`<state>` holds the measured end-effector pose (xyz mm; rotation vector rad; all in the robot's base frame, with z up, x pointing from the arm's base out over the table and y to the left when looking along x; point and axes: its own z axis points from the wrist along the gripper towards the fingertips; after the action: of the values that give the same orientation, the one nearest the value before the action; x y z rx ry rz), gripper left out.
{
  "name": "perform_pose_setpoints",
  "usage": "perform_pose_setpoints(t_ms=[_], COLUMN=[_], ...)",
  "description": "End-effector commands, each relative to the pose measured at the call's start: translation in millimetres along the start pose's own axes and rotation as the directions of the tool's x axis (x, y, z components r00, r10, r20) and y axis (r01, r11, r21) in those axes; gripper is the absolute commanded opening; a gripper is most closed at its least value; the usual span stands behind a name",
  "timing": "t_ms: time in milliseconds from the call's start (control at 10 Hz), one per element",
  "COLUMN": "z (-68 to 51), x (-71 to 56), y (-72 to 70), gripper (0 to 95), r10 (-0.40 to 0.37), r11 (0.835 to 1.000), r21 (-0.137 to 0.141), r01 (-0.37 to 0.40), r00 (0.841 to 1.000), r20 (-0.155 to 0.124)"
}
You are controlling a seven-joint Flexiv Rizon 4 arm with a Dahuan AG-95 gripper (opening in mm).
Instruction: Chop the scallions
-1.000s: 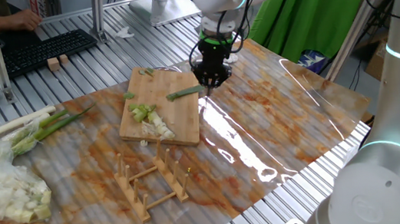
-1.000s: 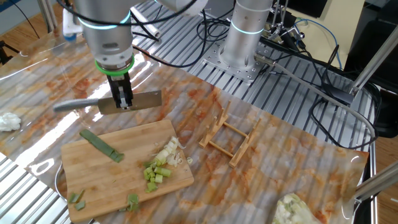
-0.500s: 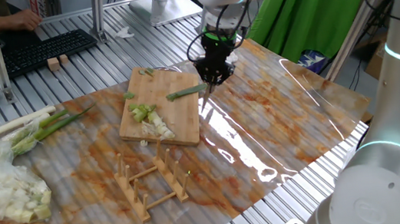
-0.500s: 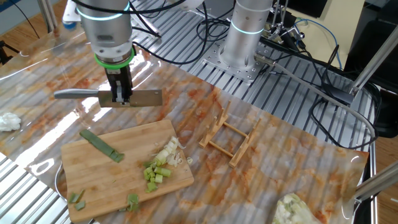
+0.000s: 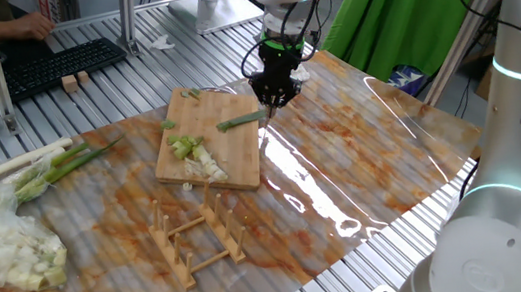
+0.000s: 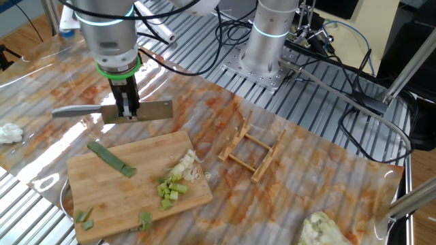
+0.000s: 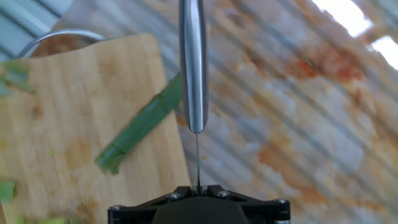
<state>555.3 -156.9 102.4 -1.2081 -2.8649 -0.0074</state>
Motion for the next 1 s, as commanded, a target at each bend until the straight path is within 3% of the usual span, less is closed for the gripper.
perform_pose_setpoints(t_ms=[100, 200, 400, 1000], z=[4.6, 6.2, 9.0, 17.3], x=[-6.4, -7.1, -7.3, -20.5], y=[8.0, 9.6, 11.2, 25.3], gripper=[0.0, 0.0, 0.0, 0.0], r10=[-0.379, -0.413, -0.432, -0.453], r11=[0.923, 0.908, 0.899, 0.889], r21=[-0.068, -0.066, -0.067, -0.063], r01=[0.379, 0.413, 0.432, 0.453], r00=[0.925, 0.910, 0.902, 0.891], r20=[0.011, 0.017, 0.019, 0.023])
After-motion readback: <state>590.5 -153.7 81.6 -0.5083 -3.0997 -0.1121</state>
